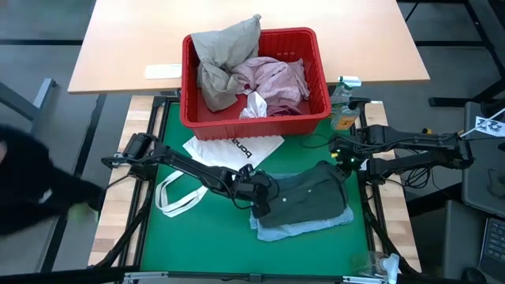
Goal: Fold laundry
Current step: Fold the green shirt
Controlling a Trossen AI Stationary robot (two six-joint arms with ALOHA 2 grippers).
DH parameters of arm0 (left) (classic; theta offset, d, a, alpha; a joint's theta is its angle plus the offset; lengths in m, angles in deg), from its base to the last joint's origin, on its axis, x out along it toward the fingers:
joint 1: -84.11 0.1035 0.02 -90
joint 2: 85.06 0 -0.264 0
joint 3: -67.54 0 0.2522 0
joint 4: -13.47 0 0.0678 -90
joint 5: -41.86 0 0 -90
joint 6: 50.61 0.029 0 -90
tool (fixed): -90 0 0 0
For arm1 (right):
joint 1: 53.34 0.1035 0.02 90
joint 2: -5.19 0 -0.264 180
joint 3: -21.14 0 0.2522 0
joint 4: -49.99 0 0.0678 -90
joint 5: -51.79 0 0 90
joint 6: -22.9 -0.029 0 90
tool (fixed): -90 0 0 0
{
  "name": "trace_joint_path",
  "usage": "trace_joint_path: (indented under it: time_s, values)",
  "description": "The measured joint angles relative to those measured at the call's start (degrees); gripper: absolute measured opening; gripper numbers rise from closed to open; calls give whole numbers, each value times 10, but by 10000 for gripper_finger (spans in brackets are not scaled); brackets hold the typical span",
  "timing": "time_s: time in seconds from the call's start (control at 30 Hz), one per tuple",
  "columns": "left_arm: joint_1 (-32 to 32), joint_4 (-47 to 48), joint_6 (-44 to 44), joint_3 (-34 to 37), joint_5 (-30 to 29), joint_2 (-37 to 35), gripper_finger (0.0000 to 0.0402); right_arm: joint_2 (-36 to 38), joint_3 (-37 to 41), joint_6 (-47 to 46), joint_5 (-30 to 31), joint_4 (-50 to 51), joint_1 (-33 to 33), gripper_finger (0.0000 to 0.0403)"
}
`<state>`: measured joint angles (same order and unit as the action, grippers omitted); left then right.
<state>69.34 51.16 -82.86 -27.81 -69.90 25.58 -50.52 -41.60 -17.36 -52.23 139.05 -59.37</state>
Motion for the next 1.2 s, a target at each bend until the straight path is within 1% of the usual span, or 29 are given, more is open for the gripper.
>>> trace_joint_path:
  time_s: [0.07, 0.13, 0.2, 0.33, 0.4, 0.5, 0.63, 0.7, 0.77, 0.8, 0.87, 1.03, 1.1, 1.2]
  values:
    - [0, 0, 0, 0, -3, -13, 140, 0, 0, 2, -35, -4, 0, 142]
    - [0, -1, 0, 0, -8, -22, 140, 0, 0, 13, -52, -4, 1, 143]
    - [-2, -1, 0, 0, -16, -28, 140, 0, 0, 33, -47, -5, 0, 143]
    - [-4, -5, 0, 0, -17, -30, 140, 0, 0, 59, 5, -7, 0, 143]
    - [-7, -4, 0, 0, -15, -30, 140, 0, 0, 61, 13, -7, 0, 143]
    - [-8, -4, -1, 0, -15, -30, 140, 0, 0, 61, 5, -6, 0, 143]
    - [-8, -5, -4, 0, -15, -30, 140, 2, 0, 61, -36, 5, 4, 143]
    - [-8, -5, -6, 0, -15, -30, 140, 7, 0, 56, -42, 12, 23, 143]
    - [-10, -6, -6, 0, -16, -30, 140, 15, 0, 30, -41, 12, 55, 143]
    - [-10, -7, -6, 0, -16, -30, 140, 19, 0, 14, -35, 10, 74, 143]
    - [-11, -11, -6, 0, -16, -30, 140, 31, 0, -16, 4, 6, 115, 143]
    - [-14, -11, -17, 0, -16, -30, 140, 50, 0, -95, 152, 4, 193, 143]
    - [-16, -11, -26, 0, -16, -30, 140, 50, 0, -118, 177, 4, 214, 143]
    - [-22, -11, -31, 0, -16, -30, 140, 50, 8, -135, 180, -12, 248, 143]
